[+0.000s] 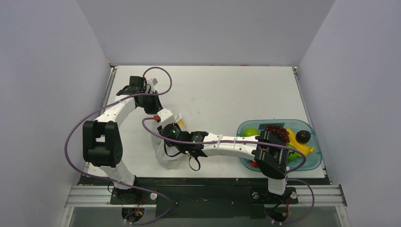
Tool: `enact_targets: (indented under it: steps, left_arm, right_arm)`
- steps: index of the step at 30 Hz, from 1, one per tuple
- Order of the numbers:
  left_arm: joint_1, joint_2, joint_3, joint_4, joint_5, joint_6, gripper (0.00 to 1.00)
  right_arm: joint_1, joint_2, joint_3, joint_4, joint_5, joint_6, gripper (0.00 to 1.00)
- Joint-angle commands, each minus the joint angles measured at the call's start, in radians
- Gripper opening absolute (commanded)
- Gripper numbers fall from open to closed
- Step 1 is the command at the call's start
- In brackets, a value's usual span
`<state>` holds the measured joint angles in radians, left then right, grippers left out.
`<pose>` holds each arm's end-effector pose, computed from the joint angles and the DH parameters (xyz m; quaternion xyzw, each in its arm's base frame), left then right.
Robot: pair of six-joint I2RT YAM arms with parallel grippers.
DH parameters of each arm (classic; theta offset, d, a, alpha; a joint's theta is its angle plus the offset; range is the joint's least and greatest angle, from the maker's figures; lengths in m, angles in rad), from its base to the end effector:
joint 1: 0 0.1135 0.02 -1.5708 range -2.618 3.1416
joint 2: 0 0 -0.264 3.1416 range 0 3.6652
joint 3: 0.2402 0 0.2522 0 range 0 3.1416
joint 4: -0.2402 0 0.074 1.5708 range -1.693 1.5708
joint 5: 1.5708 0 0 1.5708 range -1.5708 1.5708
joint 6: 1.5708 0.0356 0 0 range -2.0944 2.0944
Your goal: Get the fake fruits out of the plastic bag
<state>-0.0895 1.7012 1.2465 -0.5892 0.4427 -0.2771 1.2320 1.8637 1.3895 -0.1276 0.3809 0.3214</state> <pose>0.3514 -0.0468 0.2298 -0.0313 0.9432 -0.2547 0.2112 0.1553 0.4010 0.2472 -0.3029 0.8192 0.2011 0.4436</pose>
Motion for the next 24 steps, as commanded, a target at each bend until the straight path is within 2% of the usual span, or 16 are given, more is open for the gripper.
enact_targets:
  steps: [1,3,6,11,15,21,24]
  left_arm:
    - [0.011,-0.027,0.035,0.019,-0.024,0.008,0.0]
    - [0.021,-0.032,0.036,0.02,-0.023,0.007,0.0]
    - [0.045,-0.048,0.033,0.026,-0.01,0.002,0.0]
    - [0.133,-0.082,0.016,0.053,0.031,-0.022,0.0]
    - [0.199,-0.102,-0.002,0.076,0.06,-0.046,0.0]
    - [0.223,-0.098,-0.007,0.09,0.09,-0.062,0.0]
    - [0.223,-0.093,-0.008,0.095,0.1,-0.068,0.0]
  right_arm:
    - [-0.002,-0.016,-0.025,0.037,0.001,-0.004,0.22]
    - [-0.004,-0.03,-0.044,0.038,0.021,-0.005,0.11]
    - [-0.013,-0.064,-0.093,0.042,0.039,-0.004,0.0]
    - [-0.023,-0.156,-0.22,0.076,0.042,-0.004,0.0]
    - [-0.037,-0.244,-0.358,0.103,0.105,0.014,0.0]
    - [-0.097,-0.368,-0.569,0.153,0.098,0.088,0.0]
    - [-0.103,-0.405,-0.596,0.15,0.086,0.091,0.0]
